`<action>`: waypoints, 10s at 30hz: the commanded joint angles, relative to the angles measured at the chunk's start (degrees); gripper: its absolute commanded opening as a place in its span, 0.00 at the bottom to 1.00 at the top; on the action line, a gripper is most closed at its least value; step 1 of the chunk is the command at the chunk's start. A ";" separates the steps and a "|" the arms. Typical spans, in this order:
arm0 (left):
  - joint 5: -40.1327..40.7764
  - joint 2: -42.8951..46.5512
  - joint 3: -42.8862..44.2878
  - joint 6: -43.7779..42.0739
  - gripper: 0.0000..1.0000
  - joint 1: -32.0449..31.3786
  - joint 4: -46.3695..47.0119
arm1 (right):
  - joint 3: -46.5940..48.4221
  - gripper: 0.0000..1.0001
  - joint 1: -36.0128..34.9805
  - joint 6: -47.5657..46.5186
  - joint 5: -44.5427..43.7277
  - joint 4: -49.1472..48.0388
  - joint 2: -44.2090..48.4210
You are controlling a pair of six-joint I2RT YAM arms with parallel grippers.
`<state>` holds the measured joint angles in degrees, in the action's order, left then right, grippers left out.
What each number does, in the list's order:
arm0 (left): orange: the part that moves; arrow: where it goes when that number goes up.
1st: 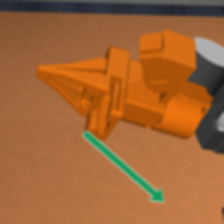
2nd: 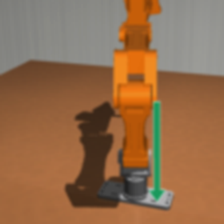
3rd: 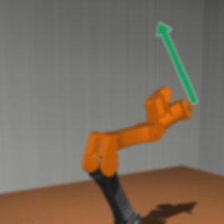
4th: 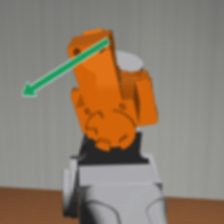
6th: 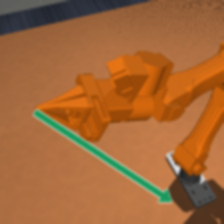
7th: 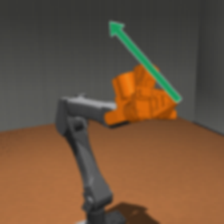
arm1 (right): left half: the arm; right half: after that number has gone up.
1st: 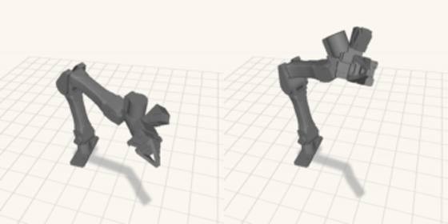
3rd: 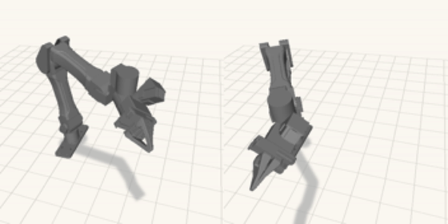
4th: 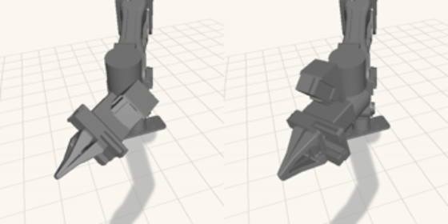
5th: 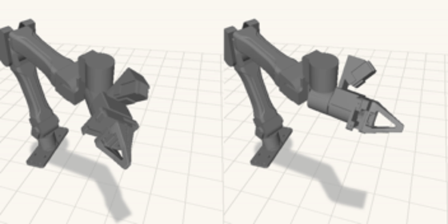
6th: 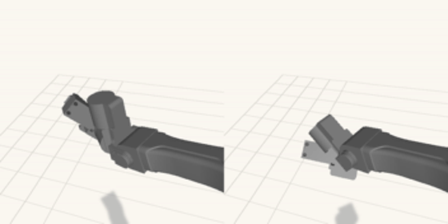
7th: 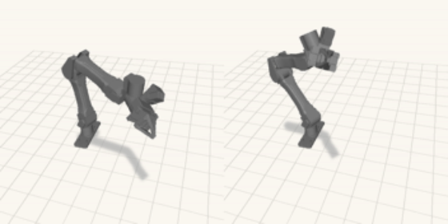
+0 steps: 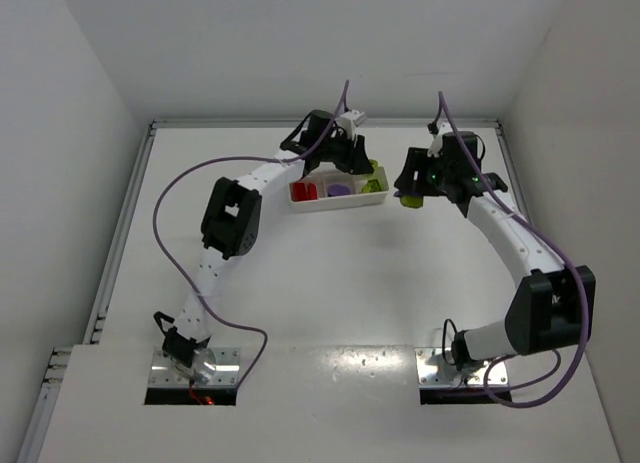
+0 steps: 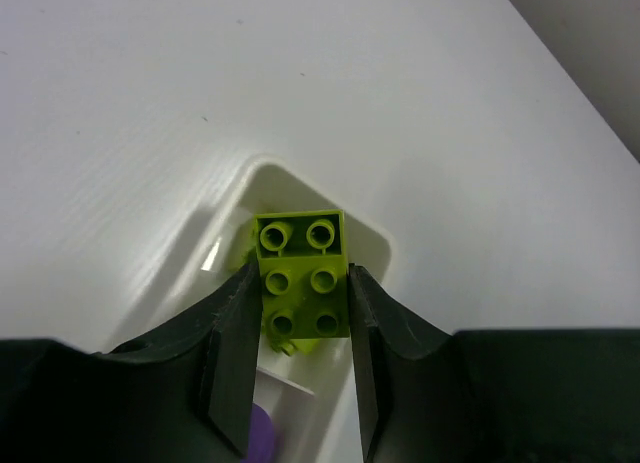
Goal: Sort the legos into containers by color
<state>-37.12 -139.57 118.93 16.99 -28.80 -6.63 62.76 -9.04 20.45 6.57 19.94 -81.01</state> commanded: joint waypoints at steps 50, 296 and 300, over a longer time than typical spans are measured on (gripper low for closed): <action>5.66 29.80 -39.83 26.42 0.82 -4.95 39.94 | 13.09 0.00 -2.83 40.72 -2.44 -0.08 -9.51; 9.79 -4.40 0.76 -1.26 0.22 -4.51 14.20 | 4.21 0.81 11.76 -10.60 8.11 3.17 8.50; 9.79 -5.19 1.30 -2.49 0.45 -5.04 12.97 | 4.21 0.81 11.76 -10.60 8.11 3.17 8.50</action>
<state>-27.14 -144.90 117.93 16.29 -32.71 7.03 67.09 2.37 9.08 14.09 23.66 -73.78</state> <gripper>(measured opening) 0.439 0.810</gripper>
